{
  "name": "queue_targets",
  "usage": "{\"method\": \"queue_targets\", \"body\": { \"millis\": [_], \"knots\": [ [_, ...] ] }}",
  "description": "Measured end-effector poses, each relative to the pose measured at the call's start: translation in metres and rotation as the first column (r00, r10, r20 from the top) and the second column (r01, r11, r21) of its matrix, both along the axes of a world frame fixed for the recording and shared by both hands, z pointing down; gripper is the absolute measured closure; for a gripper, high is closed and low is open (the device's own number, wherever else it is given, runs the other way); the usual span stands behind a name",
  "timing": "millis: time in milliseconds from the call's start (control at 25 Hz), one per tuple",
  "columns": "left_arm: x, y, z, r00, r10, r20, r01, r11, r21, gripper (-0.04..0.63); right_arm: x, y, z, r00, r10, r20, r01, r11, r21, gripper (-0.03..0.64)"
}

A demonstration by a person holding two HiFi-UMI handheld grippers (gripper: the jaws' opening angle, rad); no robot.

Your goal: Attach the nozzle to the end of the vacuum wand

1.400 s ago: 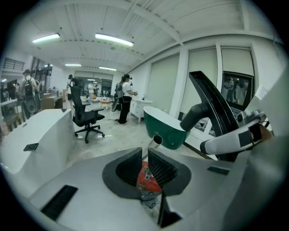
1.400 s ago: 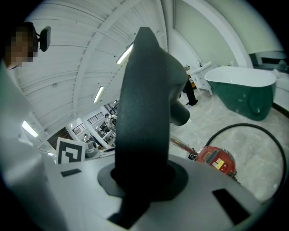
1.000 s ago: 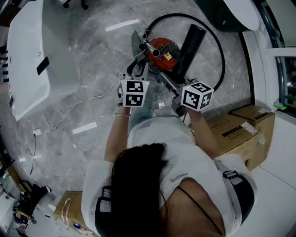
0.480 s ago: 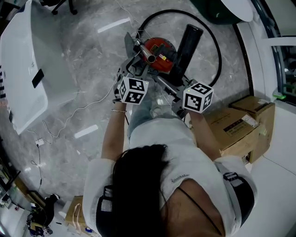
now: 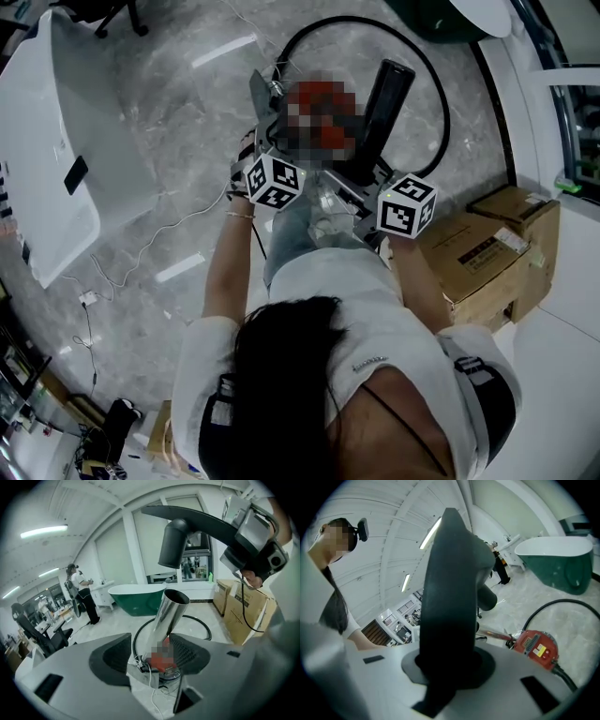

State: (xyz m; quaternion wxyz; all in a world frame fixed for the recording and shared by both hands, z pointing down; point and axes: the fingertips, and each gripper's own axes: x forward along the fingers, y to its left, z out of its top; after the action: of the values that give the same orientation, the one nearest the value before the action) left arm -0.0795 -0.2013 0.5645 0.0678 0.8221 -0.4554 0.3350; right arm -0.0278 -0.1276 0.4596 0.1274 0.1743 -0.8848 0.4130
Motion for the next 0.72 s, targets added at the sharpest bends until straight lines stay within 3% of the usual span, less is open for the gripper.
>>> {"method": "queue_targets", "body": {
  "millis": [240,440,720],
  "knots": [
    [0.009,-0.006,0.002,0.986,0.169,-0.005,-0.169,0.985,0.04,0.342,-0.005,-0.003,0.003,1.0,-0.009,0.015,0.01,1.0,-0.015,0.554],
    [0.018,-0.011,0.011,0.944,0.312,0.111,-0.32,0.945,0.064,0.342,-0.008,-0.001,0.004,0.999,-0.032,0.032,0.033,0.999,-0.031,0.554],
    [0.037,-0.018,0.017,0.884,0.433,0.18,-0.453,0.887,0.089,0.342,-0.01,0.0,0.001,0.997,-0.036,0.061,0.039,0.998,-0.048,0.554]
  ]
}}
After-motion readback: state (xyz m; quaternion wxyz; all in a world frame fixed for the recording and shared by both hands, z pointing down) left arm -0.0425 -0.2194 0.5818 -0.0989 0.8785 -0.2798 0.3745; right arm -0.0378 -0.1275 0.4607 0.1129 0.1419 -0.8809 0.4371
